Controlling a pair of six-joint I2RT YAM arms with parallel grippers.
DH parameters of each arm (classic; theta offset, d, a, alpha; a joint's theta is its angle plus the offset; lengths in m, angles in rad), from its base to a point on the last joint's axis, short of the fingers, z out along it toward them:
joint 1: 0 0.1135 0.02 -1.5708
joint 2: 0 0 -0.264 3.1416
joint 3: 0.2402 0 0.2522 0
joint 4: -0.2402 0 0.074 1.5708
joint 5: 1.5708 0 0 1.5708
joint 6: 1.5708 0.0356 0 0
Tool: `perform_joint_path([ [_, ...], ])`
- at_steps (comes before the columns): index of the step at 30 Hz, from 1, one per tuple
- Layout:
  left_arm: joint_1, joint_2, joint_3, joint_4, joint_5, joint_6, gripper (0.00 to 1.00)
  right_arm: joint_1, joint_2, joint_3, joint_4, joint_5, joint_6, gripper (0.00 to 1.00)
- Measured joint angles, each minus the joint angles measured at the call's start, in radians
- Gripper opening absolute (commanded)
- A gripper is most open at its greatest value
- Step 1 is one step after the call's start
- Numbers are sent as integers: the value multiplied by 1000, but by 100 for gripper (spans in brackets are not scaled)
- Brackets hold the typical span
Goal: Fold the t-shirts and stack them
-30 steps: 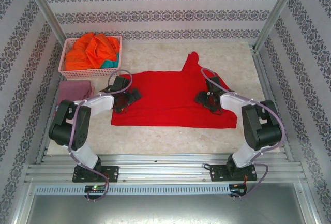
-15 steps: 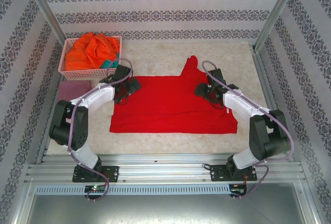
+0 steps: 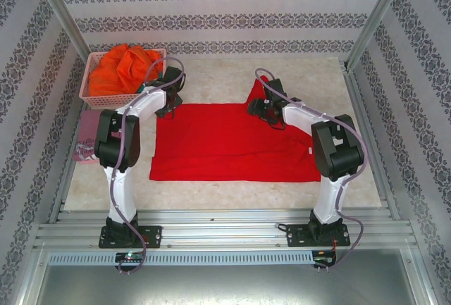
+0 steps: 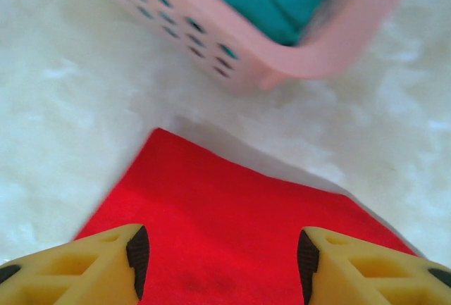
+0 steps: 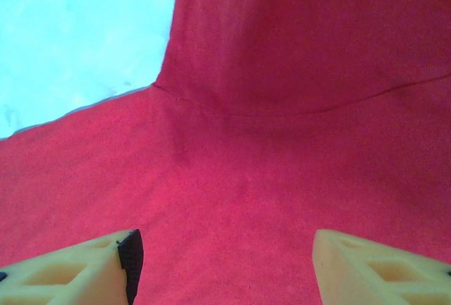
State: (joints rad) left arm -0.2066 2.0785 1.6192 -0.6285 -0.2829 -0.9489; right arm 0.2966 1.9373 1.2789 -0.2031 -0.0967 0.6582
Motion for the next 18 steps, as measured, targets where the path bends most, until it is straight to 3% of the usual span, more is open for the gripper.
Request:
perform_joint_path([
  [7, 41, 9, 0, -18, -6, -20, 63, -42, 82, 13, 20, -21, 70, 63],
  [18, 41, -8, -34, -4, 70, -37, 65, -92, 34, -56, 40, 11, 124, 64],
])
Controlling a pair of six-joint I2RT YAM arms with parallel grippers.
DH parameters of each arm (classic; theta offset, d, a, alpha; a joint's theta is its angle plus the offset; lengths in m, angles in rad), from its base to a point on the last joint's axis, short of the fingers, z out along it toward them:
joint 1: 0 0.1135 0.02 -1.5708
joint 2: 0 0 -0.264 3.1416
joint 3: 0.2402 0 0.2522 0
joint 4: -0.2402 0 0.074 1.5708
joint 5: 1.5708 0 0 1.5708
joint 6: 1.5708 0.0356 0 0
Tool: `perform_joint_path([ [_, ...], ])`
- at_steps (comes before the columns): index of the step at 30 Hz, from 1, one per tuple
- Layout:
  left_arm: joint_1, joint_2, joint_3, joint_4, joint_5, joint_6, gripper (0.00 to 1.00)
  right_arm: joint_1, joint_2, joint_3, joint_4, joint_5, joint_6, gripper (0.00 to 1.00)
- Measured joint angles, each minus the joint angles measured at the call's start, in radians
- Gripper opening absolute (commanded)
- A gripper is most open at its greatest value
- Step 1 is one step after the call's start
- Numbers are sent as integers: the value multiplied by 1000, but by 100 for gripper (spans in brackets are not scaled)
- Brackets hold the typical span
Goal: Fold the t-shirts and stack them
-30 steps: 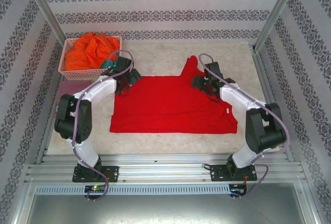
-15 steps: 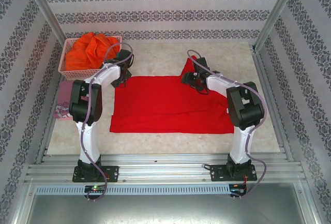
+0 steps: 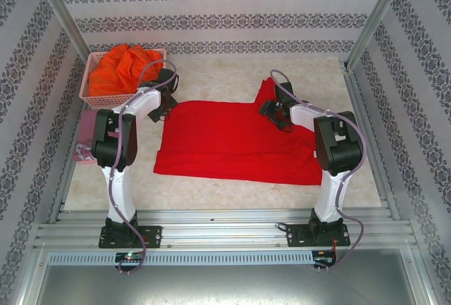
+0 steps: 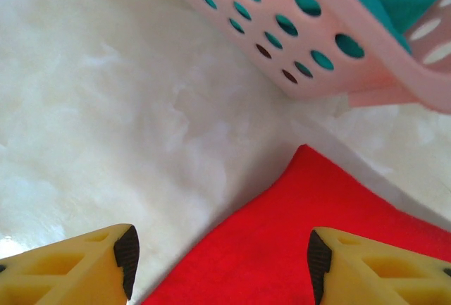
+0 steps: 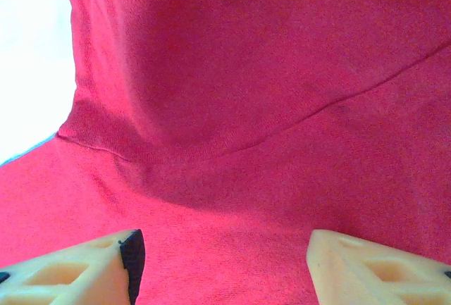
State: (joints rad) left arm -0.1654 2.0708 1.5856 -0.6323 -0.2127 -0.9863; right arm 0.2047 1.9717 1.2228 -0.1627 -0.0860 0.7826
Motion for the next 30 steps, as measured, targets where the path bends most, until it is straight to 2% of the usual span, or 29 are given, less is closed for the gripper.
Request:
perform_joint_path([
  [3, -3, 0, 6, 7, 31, -14, 63, 1, -11, -6, -11, 16, -1, 64],
  [6, -6, 18, 45, 7, 52, -20, 56, 3, -40, -32, -33, 24, -4, 64],
  [14, -32, 139, 229, -23, 46, -35, 48, 8, -132, -61, -65, 30, -22, 64],
  [22, -32, 233, 358, -93, 12, -56, 46, 9, -149, -63, -66, 29, -26, 64],
  [30, -32, 272, 374, -123, 1, -74, 45, 9, -149, -66, -66, 29, -26, 64],
])
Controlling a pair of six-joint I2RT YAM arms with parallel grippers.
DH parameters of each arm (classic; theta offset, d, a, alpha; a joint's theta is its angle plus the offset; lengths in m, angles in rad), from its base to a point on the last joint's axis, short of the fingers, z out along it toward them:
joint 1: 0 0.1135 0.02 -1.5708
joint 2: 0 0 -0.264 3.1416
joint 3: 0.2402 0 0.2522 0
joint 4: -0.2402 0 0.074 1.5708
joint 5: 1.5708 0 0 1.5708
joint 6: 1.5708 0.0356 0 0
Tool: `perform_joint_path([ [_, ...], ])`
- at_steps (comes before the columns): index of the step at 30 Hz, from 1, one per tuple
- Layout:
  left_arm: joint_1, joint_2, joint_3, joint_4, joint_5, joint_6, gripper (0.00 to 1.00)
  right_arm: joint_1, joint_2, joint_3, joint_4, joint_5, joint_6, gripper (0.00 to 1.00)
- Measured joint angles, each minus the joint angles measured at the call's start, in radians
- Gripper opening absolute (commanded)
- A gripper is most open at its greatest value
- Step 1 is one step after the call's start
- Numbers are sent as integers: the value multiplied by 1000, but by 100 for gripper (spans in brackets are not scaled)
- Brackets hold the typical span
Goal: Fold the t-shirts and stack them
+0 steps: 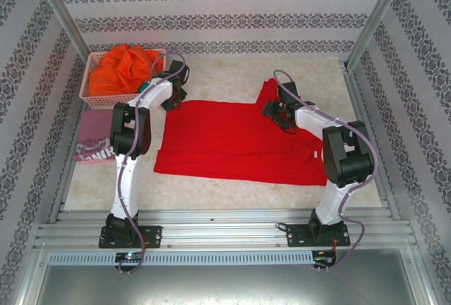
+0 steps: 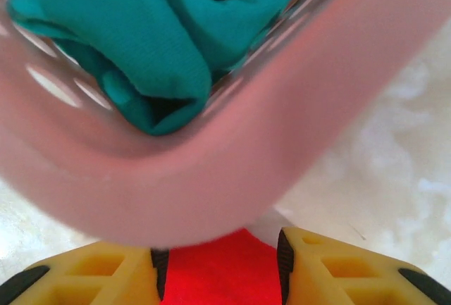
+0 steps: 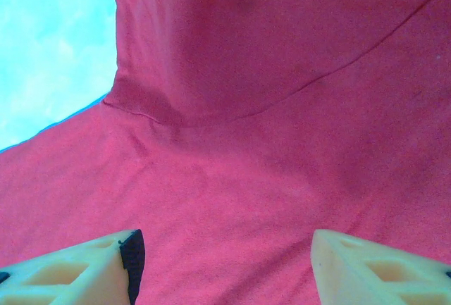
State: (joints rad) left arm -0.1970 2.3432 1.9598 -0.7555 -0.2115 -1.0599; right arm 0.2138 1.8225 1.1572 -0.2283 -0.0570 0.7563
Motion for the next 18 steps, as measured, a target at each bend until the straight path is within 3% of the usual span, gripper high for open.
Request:
perform_joint_path([
  [6, 0, 47, 37, -13, -3, -4, 40, 0, 0, -2, 0, 0, 0, 64],
  [18, 0, 61, 63, -37, -7, -19, 8, -1, -2, -4, 0, 0, 0, 64],
])
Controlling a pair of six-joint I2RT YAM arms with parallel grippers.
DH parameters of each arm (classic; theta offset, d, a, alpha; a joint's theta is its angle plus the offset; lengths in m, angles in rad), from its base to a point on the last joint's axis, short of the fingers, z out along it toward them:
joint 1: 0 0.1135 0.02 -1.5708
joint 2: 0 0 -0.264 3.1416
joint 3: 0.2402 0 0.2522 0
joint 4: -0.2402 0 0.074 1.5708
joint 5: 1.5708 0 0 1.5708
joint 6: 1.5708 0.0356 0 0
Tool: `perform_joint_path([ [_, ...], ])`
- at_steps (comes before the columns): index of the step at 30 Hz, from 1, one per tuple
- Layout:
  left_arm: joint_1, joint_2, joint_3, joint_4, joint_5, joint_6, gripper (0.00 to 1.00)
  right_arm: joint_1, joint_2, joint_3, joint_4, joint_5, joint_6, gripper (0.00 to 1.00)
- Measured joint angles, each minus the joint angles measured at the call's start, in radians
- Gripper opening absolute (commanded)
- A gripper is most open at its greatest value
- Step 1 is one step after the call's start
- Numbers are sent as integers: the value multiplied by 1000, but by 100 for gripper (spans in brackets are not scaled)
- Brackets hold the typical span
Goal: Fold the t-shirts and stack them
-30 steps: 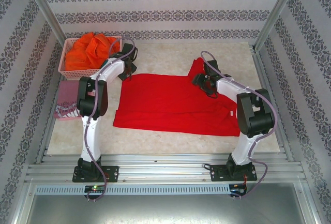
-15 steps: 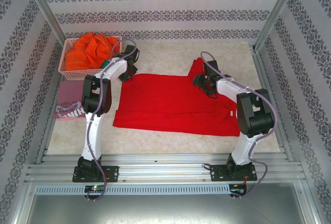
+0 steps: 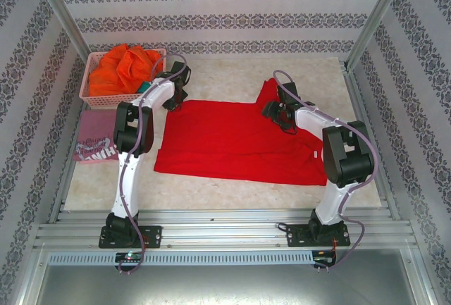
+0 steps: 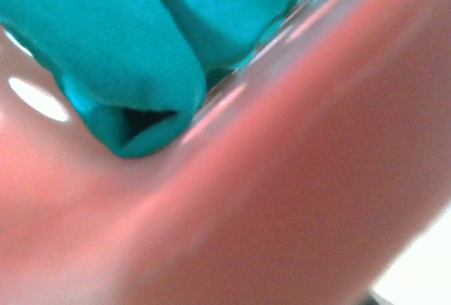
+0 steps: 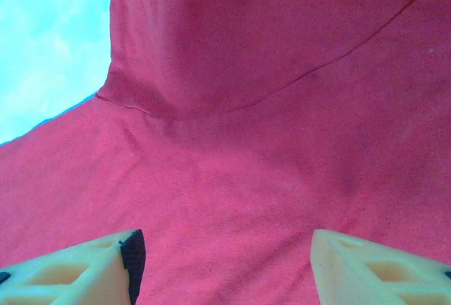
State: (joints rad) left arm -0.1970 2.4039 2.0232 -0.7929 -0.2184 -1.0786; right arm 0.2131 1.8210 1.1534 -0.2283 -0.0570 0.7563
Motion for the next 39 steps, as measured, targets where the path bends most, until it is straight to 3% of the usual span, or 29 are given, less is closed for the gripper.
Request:
perform_joint_path([
  [4, 0, -2, 0, 0, 0, 2, 1, -2, -8, 0, -1, 5, -1, 64],
  [13, 0, -92, -137, 51, 9, 1, 0, -47, 9, 131, -61, 90, -50, 63],
  [19, 0, -147, -204, 100, 23, 3, 0, -72, 142, 331, -108, 144, -56, 50],
  [32, 0, -148, -213, 129, 27, 13, 0, -53, 431, 653, -242, 132, -59, 49],
  [37, 0, -148, -213, 129, 27, 16, 0, -54, 514, 758, -291, 119, -78, 41],
  [39, 0, -148, -213, 129, 27, 16, 0, -54, 523, 763, -307, 110, -85, 31],
])
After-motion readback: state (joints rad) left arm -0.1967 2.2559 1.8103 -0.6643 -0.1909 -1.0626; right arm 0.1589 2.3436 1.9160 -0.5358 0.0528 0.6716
